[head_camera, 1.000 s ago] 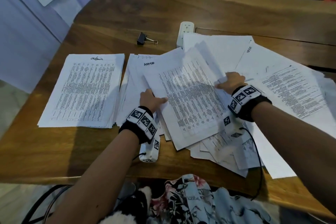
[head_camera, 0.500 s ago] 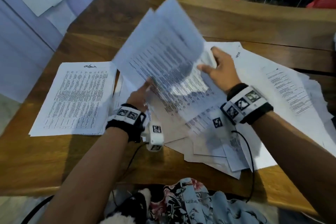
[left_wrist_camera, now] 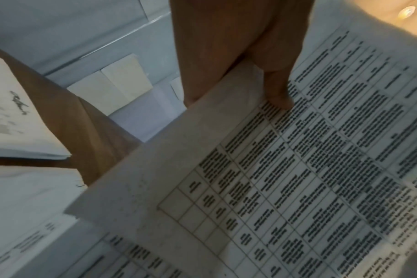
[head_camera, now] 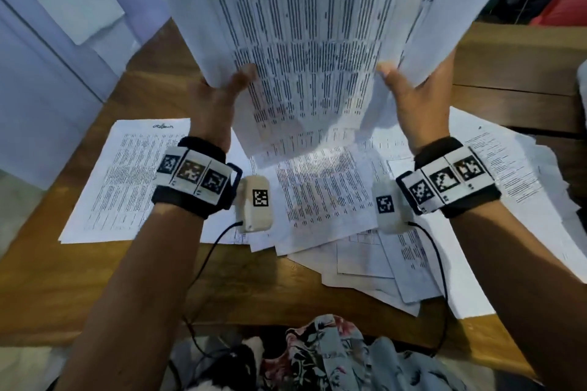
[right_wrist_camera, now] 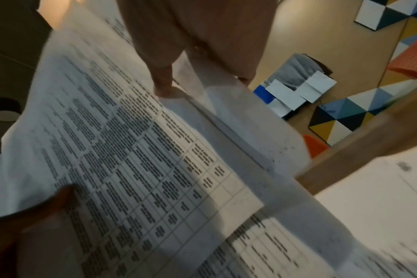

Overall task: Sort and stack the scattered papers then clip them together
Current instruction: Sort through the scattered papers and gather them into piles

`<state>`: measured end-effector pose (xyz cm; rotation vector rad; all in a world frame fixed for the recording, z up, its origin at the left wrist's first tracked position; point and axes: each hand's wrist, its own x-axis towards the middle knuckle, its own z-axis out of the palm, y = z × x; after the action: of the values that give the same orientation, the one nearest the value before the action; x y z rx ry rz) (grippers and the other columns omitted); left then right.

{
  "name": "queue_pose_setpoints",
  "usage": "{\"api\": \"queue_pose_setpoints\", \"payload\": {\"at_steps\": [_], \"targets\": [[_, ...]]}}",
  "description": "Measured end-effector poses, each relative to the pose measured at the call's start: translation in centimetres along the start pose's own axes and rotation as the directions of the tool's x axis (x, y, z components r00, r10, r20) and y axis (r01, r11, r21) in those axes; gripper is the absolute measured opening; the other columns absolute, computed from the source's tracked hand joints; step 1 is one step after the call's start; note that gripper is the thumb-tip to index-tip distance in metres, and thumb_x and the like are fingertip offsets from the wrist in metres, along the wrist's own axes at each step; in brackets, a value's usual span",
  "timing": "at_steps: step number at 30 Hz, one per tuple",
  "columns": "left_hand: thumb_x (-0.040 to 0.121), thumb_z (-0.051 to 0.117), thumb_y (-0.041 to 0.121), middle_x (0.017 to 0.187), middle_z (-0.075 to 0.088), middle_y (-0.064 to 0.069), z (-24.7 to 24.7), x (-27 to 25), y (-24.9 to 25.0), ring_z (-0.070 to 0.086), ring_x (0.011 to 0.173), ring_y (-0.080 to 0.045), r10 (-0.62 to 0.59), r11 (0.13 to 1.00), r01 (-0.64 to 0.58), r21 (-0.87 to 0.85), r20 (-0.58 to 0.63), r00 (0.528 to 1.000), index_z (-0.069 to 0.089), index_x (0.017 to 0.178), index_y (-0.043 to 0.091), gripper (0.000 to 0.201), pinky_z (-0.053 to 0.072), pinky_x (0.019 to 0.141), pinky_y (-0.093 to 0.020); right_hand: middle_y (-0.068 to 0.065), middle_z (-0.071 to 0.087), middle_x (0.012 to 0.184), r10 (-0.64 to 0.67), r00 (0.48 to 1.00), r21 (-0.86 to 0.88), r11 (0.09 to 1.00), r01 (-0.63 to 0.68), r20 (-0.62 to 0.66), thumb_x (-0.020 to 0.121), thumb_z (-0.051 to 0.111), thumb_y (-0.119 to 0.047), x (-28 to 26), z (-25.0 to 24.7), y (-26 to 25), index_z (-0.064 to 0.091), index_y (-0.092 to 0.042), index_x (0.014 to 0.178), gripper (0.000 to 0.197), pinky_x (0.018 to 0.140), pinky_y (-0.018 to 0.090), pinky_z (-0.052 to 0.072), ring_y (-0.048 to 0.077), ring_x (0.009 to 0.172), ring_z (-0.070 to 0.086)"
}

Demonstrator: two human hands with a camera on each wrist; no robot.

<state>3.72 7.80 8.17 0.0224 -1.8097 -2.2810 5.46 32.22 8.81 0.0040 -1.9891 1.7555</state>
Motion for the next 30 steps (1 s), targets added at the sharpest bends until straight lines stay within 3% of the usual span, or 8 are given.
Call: {"api": "queue_pose_setpoints", "payload": {"at_steps": [9,12,15,20,21,24,27,30], "targets": [[0.057,0.079,0.027,0.079,0.074,0.008,0.7,-1.6,-1.6,0.07,0.079,-0.009,-0.042,0.999,0.043,-0.031,0.052,0.998,0.065,0.09,0.012,0.039,0.054,0.071,-0.024,0.008,0.046,0.121,0.093,0.988,0.081,0.991,-0.104,0.124,0.085,0.057,-0.011,-2.8,2.0,1.3,0.019,-0.004,0.129,0.058,0.094,0.02,0.046,0.016,0.111,0.05],[0.062,0.073,0.025,0.084,0.074,0.005,1.3,-1.0,-0.9,0.069,0.084,-0.016,0.001,0.999,0.002,-0.054,0.058,0.998,0.065,0.092,0.013,0.033,0.055,0.075,-0.033,-0.007,0.044,0.116,-0.076,0.988,0.051,0.996,0.07,0.138,0.085,0.043,-0.037,-2.7,3.0,-0.5,0.02,-0.014,0.123,0.051,0.095,0.037,0.049,0.015,0.11,0.051],[0.07,0.07,0.021,0.09,0.074,0.002,1.1,-0.3,0.0,0.068,0.091,-0.022,0.06,0.995,-0.054,-0.079,0.073,0.996,0.065,0.094,0.014,0.026,0.054,0.082,-0.039,0.019,0.03,0.139,-0.31,0.951,0.015,0.951,0.309,0.026,0.088,0.042,-0.009,-1.8,3.1,-1.3,0.017,-0.007,0.131,0.049,0.11,0.056,0.031,0.039,0.132,0.032],[0.081,0.063,0.014,0.097,0.071,0.001,0.0,-1.0,-2.1,0.067,0.095,-0.021,-0.041,0.998,0.035,0.059,0.102,0.994,0.062,0.102,0.014,0.022,0.054,0.088,-0.041,0.013,0.026,0.141,-0.308,0.949,-0.155,0.936,0.315,0.069,0.064,0.034,0.029,-2.1,2.6,0.0,0.023,0.01,0.136,0.075,0.098,0.006,0.034,-0.016,0.124,0.031],[0.083,0.06,0.011,0.098,0.07,0.0,-0.1,-1.3,-2.7,0.066,0.094,-0.02,-0.071,0.994,0.063,0.087,0.097,0.993,0.06,0.105,0.013,0.022,0.052,0.09,-0.042,0.011,0.024,0.141,-0.263,0.96,-0.117,0.955,0.273,0.095,0.065,0.031,0.029,-2.7,2.7,-0.1,0.02,0.011,0.136,0.075,0.087,0.012,0.04,-0.02,0.116,0.038],[0.091,0.051,0.001,0.101,0.065,-0.004,0.1,-2.0,-3.3,0.065,0.089,-0.014,-0.121,0.982,0.118,0.145,0.009,0.993,0.052,0.12,0.0,0.029,0.052,0.091,-0.04,0.01,0.022,0.145,-0.152,0.986,-0.076,0.985,0.157,0.065,0.068,0.028,0.031,-3.7,3.0,-0.3,0.012,0.017,0.137,0.072,0.091,0.035,0.028,0.028,0.093,0.041],[0.092,0.051,0.002,0.096,0.067,0.002,0.3,-1.7,-2.2,0.067,0.083,-0.006,-0.055,0.984,0.052,0.171,0.014,0.998,0.056,0.114,0.004,0.023,0.055,0.085,-0.03,0.022,0.026,0.142,-0.151,0.988,-0.018,0.988,0.152,0.023,0.067,0.028,0.026,-2.7,2.8,-0.9,0.019,0.009,0.133,0.069,0.083,0.0,0.041,-0.003,0.105,0.051],[0.09,0.054,0.008,0.088,0.072,0.009,0.0,-1.1,-0.9,0.069,0.086,-0.01,-0.032,0.989,0.027,0.145,0.032,0.999,0.061,0.1,0.018,0.016,0.055,0.086,-0.033,0.002,0.047,0.111,-0.137,0.991,0.07,0.988,0.136,0.007,0.072,0.028,0.021,-1.6,2.6,-1.3,0.029,-0.006,0.114,0.05,0.07,0.003,0.041,-0.021,0.075,0.05]]}}
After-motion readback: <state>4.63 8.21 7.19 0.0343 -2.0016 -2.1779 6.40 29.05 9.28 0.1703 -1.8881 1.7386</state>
